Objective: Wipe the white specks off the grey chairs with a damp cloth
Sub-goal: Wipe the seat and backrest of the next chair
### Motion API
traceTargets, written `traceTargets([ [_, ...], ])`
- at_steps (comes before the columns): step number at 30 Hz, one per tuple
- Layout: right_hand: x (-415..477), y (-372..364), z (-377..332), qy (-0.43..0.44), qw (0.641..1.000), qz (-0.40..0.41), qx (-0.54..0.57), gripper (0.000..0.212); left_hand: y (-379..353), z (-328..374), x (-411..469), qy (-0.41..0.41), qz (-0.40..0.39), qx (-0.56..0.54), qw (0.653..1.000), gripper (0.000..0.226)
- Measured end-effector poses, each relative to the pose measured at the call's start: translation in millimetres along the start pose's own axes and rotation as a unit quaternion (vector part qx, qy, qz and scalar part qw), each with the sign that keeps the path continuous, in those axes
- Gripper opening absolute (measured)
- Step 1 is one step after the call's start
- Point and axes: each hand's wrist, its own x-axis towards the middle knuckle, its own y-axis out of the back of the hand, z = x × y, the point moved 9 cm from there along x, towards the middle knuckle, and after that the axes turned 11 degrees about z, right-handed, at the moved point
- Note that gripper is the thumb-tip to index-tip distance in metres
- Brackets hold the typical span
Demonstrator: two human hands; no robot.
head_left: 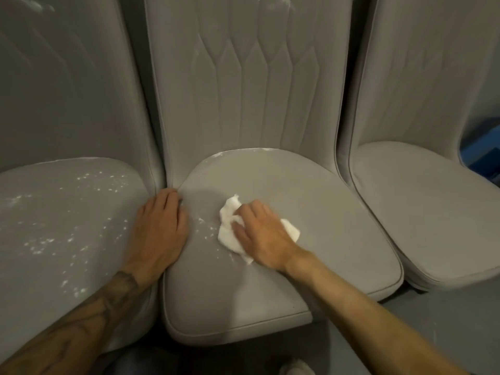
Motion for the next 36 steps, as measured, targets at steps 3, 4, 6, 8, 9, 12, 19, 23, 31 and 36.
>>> traceTargets([
  [3, 28.1, 11.5, 62.7, -0.115, 0.988, -0.002, -0.102, 0.038, 2.3, 1.6, 1.2, 0.002, -0.025, -0.022, 0.999, 0.038],
  [4, 34.8, 14.1, 75.6, -0.153, 0.979, 0.003, -0.133, 0.039, 3.9, 0.8, 0.3, -0.002, -0.034, -0.024, 0.999, 0.039],
  [6, 42.4, 8.6, 69.8, -0.171, 0.974, 0.014, -0.147, 0.04, 10.0, -2.7, -4.4, -0.012, -0.044, -0.02, 0.999, 0.036],
  [8, 39.4, -6.6, 33.2, -0.137, 0.987, 0.013, -0.085, 0.039, 16.4, -9.0, -11.1, -0.026, -0.054, 0.001, 0.998, 0.041],
  [9, 32.8, -12.6, 7.3, -0.092, 0.994, 0.018, -0.047, 0.038, 18.9, -13.2, -14.2, -0.03, -0.062, 0.015, 0.997, 0.046],
  [12, 3.3, -16.0, -39.7, 0.019, 1.0, 0.004, 0.024, 0.032, 21.3, -23.9, -19.6, -0.019, -0.084, 0.037, 0.996, 0.056],
  [19, 73.3, -20.8, 14.4, -0.109, 0.992, 0.015, -0.069, 0.039, 22.4, -28.8, -19.0, 0.016, -0.034, 0.025, 0.999, 0.051],
  [23, 70.6, -46.7, -50.8, -0.006, 1.0, 0.016, -0.023, 0.041, 18.9, -37.3, -20.5, 0.024, -0.025, 0.034, 0.999, 0.048],
  [31, 109.0, -51.7, -33.2, -0.041, 0.999, 0.001, -0.029, 0.035, 17.1, -37.1, -20.7, 0.012, -0.021, 0.033, 0.999, 0.062],
  [36, 89.1, -64.1, -75.7, 0.045, 0.999, -0.024, 0.009, 0.041, 16.4, -39.8, -21.8, 0.007, -0.007, 0.011, 1.0, 0.058],
])
